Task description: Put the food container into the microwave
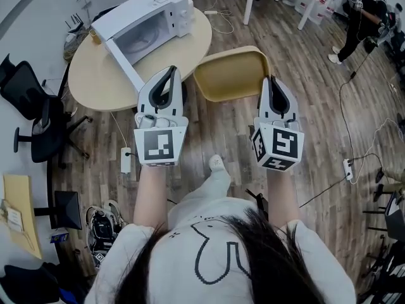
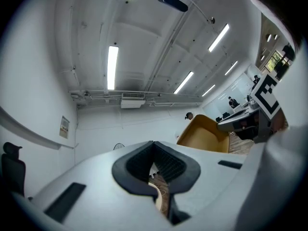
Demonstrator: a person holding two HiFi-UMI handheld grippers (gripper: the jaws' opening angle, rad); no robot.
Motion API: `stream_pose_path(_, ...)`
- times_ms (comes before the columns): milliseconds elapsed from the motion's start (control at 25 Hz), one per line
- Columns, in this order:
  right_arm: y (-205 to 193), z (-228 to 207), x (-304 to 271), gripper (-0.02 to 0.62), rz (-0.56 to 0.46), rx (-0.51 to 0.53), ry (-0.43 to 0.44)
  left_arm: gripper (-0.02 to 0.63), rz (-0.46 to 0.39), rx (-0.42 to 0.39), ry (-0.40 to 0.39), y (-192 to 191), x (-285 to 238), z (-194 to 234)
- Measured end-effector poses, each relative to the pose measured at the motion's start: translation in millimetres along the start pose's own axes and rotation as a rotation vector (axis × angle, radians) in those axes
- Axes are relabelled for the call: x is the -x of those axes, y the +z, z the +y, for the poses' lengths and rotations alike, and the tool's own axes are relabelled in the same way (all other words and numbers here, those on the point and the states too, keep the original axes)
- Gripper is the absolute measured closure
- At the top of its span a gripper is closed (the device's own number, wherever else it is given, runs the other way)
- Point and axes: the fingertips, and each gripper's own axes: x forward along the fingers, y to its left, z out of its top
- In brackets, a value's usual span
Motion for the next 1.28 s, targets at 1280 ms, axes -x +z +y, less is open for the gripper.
stream_pose_path(1280,-89,34,-367,0.557,0.132,-0.021,0.408,0.597,0.213,0.023,0.345,-145,-227,139)
